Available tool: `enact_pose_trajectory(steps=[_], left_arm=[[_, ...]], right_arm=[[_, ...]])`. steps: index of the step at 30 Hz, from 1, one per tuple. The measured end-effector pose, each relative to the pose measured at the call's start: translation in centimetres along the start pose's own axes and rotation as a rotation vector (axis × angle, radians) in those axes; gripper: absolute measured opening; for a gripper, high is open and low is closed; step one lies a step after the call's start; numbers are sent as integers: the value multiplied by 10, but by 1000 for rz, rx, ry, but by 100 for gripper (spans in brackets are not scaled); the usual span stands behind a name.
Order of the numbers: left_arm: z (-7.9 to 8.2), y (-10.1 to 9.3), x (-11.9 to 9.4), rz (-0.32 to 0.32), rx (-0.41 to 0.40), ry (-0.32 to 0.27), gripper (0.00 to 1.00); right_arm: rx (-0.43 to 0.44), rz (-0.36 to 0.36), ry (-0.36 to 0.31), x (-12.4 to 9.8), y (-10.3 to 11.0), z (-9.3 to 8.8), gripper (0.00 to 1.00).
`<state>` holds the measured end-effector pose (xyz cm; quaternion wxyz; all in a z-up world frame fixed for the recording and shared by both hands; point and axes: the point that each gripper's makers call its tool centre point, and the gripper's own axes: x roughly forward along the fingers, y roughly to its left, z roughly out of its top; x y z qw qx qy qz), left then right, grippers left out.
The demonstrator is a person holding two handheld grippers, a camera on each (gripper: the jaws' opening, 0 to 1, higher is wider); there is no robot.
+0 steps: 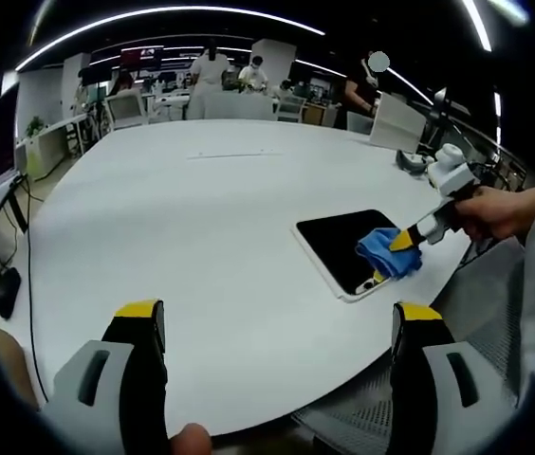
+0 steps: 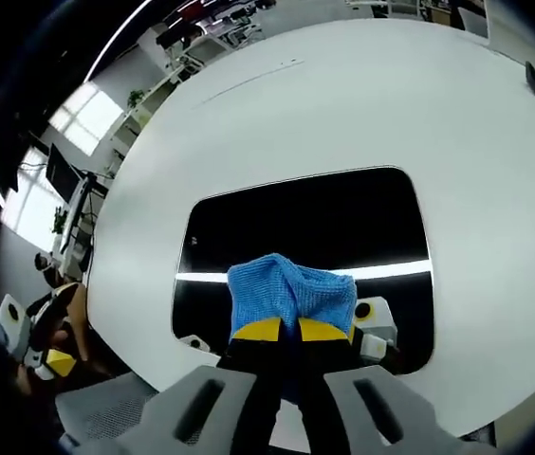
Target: Wipe the mirror surface with the cleaning cloth until all visible marks leave the cleaned area.
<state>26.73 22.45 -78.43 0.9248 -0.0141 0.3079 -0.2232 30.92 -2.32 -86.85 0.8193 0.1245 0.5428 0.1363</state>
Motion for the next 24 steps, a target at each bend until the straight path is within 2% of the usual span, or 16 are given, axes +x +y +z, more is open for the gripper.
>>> enact_pose_trajectory(steps=[3,7,24], left_arm=[[1,0,1,-2,5,0,99],[0,-1,1,-3,4,2,99],[-4,-3,2,-6,10,11,99]], right_arm=[[-12,5,8,3,6,1,0],[21,19,33,6,10,3,0],[-41,43,50,17,37,5,0]])
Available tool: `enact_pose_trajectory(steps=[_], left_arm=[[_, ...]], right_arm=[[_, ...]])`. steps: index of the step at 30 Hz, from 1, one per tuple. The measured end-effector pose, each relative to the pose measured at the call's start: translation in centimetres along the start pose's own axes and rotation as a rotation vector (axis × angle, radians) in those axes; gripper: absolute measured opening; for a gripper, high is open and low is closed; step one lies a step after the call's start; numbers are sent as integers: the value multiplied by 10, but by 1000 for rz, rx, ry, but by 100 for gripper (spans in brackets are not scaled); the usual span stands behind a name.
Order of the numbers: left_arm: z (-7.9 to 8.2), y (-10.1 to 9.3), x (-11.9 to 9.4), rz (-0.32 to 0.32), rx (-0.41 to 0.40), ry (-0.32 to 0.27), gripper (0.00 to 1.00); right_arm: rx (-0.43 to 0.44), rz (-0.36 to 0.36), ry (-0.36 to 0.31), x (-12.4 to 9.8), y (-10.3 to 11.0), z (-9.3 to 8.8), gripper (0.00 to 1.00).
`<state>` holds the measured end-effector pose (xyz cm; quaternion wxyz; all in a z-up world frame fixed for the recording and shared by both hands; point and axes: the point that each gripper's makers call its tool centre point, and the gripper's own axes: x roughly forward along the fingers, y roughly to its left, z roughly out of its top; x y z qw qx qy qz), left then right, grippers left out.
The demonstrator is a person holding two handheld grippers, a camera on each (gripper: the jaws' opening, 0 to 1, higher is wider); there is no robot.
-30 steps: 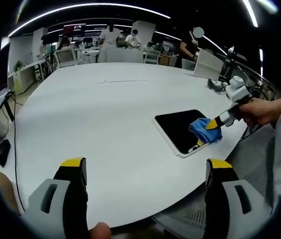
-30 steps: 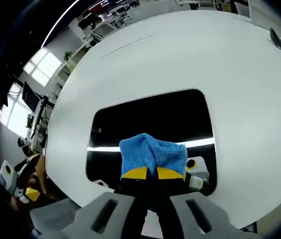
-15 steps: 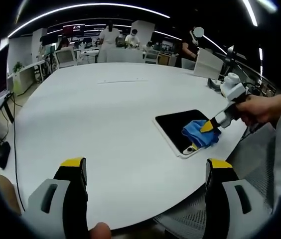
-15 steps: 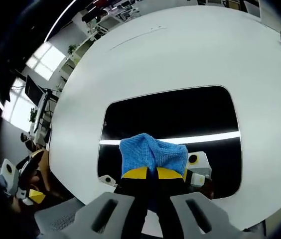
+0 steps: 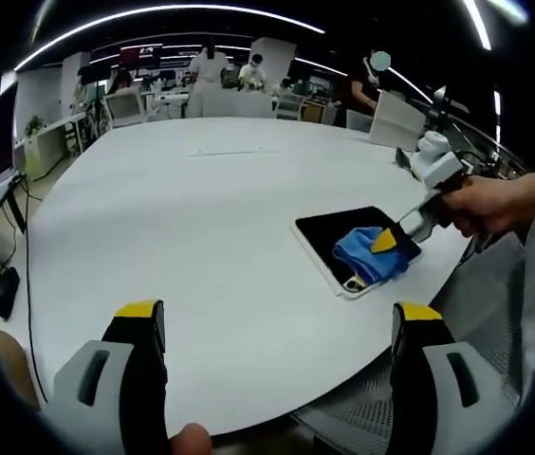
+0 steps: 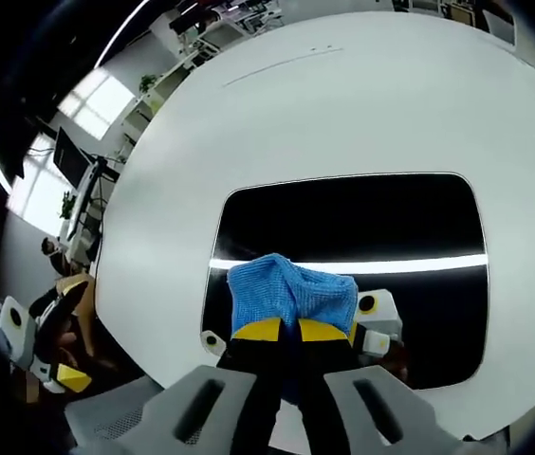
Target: Wipe the mirror surface with the cleaning cloth until all visible marks leave the cleaned area.
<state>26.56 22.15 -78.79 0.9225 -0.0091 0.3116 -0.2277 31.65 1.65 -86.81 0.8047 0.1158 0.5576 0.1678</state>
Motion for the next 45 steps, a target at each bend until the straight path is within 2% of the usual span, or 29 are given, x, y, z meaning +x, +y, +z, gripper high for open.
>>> enact_pose_trajectory(steps=[8,18,22,27,33,39,42,45], left_arm=[[1,1,0,0,-3,-4,99],[4,1,-5,2,-13,-22,99],[3,3,-6,7,-15,-20,99],[1,3,-6,17,-30,-17,98],[1,-3,-5,5,-13,-5,98],[3,-9,-4,-19,-16,-9,99],[3,-5,-2,-23,2,-2,99],[6,2,-3,-11,-17,-13,99]], right_arm=[[2,3,6,1,2,0,0],[-42,27,27,11,25,0,0],[-106,20,30,14,33,2,0],[-122,27,29,16,38,2,0],[-78,42,16,18,41,3,0],[-123,39,17,21,47,6,0],[-121,43,17,23,49,7,0],[-112,49,19,24,50,7,0]])
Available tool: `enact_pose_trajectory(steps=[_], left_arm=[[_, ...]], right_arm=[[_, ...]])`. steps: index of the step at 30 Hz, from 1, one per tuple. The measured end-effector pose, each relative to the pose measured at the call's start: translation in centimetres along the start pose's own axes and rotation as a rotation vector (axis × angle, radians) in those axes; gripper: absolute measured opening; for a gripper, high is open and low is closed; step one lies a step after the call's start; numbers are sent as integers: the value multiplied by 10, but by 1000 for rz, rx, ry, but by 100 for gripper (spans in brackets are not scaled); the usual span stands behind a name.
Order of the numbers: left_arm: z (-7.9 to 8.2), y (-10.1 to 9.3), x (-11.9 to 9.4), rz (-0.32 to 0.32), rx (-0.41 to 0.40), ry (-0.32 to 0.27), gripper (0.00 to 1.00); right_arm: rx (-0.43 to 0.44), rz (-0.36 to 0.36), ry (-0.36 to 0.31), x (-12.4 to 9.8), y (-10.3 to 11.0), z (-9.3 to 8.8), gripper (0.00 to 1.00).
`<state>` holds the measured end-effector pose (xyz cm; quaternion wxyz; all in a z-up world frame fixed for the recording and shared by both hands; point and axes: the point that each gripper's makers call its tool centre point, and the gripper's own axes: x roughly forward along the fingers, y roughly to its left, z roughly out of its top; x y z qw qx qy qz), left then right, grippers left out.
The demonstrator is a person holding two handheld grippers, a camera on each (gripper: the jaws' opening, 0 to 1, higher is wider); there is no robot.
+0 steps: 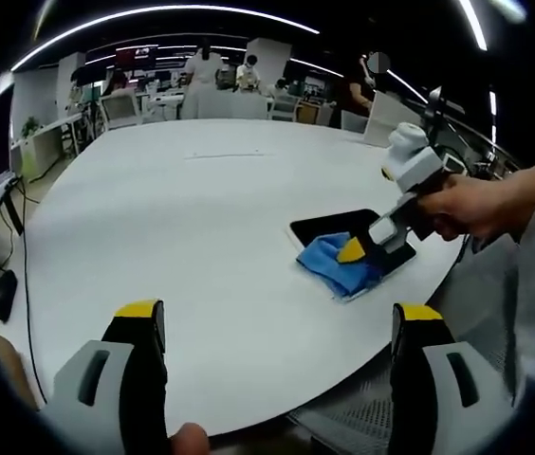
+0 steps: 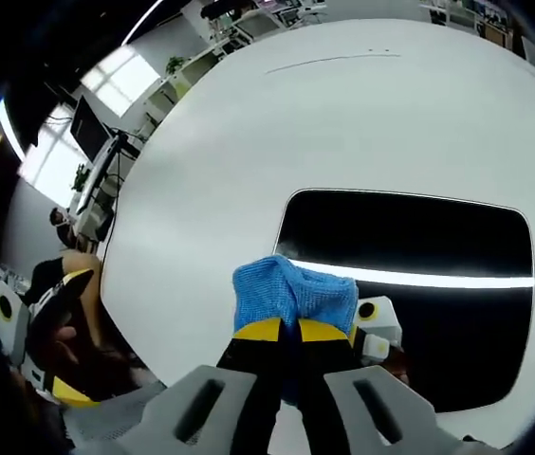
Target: Wipe the mirror surface with the cleaning cloth until all visible marks leave the cleaned area.
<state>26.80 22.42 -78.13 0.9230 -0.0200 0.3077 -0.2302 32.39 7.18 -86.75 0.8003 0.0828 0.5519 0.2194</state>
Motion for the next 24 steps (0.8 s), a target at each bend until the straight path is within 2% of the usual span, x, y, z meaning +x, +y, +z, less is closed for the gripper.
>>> enact_pose_trajectory(steps=[17,24], left_arm=[[-6,4,5,-8,-1,20,99],[-10,4,5,-8,-5,29,98]], right_arm=[[19,20,2,0,0,2,0],[13,12,-12,4,-6,18,0]])
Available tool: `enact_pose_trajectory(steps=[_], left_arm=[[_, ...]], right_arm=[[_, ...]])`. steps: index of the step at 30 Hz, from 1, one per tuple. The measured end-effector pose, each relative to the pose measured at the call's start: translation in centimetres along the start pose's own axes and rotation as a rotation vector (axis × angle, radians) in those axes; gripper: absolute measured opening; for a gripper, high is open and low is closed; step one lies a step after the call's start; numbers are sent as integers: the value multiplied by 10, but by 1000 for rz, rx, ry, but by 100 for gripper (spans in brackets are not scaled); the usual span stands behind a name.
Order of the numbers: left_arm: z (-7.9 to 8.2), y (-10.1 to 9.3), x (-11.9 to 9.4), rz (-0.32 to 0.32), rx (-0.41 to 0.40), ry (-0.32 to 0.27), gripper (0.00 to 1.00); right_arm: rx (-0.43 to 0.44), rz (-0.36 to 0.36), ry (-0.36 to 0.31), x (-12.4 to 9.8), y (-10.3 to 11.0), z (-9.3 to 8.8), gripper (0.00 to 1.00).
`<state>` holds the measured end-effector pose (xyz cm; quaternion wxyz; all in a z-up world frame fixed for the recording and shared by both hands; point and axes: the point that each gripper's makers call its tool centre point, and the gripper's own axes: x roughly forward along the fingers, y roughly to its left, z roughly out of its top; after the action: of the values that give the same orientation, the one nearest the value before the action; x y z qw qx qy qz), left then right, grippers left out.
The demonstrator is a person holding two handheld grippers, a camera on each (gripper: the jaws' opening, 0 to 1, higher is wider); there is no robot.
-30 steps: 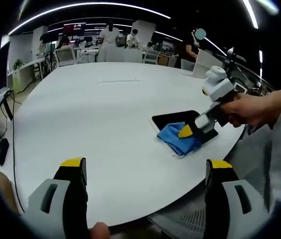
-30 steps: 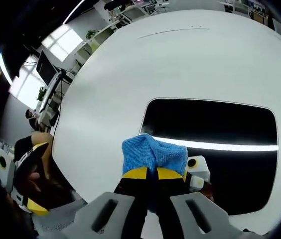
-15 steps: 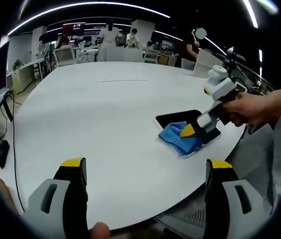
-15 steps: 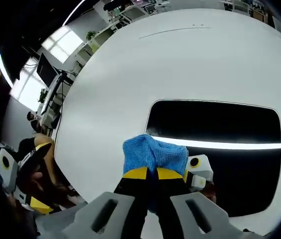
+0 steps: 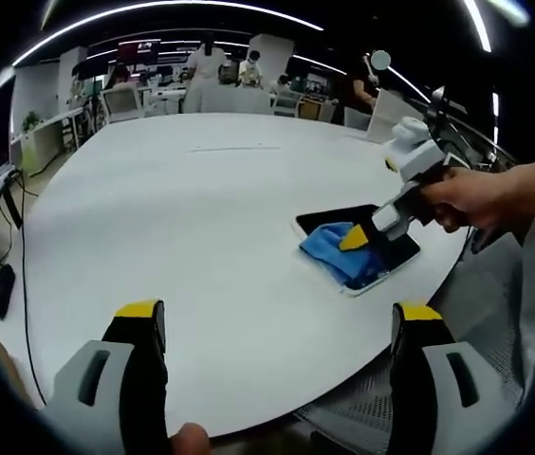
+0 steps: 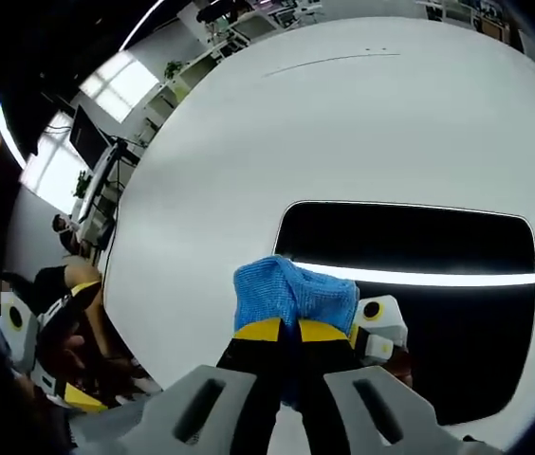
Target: Wipe the mirror surface with the cleaning cloth until all visible marks leave the cleaned area.
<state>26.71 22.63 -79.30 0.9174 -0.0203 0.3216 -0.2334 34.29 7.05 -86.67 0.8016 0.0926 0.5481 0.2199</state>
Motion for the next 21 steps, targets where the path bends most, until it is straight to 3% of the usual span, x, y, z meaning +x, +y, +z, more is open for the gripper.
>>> enact_pose_trajectory(steps=[21], left_arm=[[-9,-4,2,-8,-17,15,98]], right_arm=[[-66,-18,-17,16,-8,42,0]])
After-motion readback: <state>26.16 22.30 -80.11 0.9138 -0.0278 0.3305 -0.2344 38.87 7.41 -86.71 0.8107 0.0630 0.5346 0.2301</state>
